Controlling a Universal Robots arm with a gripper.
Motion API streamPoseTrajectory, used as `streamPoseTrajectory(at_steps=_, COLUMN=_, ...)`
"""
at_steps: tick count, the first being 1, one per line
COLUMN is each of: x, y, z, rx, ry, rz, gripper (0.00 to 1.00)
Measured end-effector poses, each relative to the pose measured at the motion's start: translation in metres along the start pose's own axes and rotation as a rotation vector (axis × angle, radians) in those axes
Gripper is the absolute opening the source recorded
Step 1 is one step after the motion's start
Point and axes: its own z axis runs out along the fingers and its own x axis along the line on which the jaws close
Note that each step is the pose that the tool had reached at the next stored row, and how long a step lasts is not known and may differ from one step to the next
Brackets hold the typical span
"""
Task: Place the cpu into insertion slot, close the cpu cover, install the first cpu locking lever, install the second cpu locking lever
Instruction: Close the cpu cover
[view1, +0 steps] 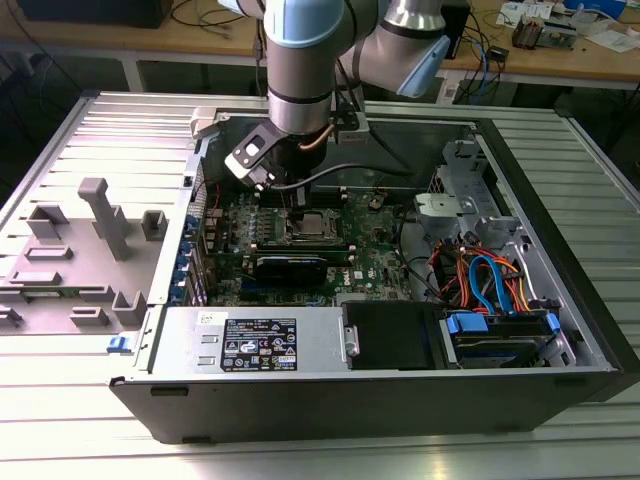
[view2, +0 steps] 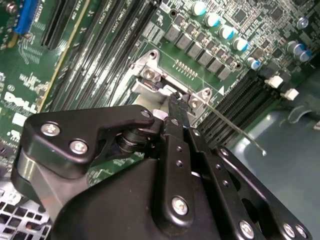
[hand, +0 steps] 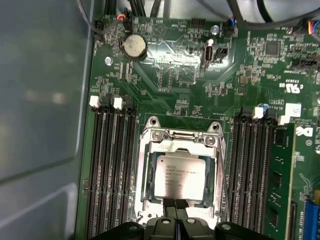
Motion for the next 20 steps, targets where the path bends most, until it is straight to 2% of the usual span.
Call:
streamPoseTrajectory(at_steps=7, x=0.0, y=-0.0018, z=0.0057, rx=0.0012, ry=-0.0001, rz=0.0, gripper=0.11)
streamPoseTrajectory(at_steps=20, x=-0.0001, y=-0.0022, z=0.0087, rx=0.0019, ry=-0.0004, rz=0.0, gripper=0.11)
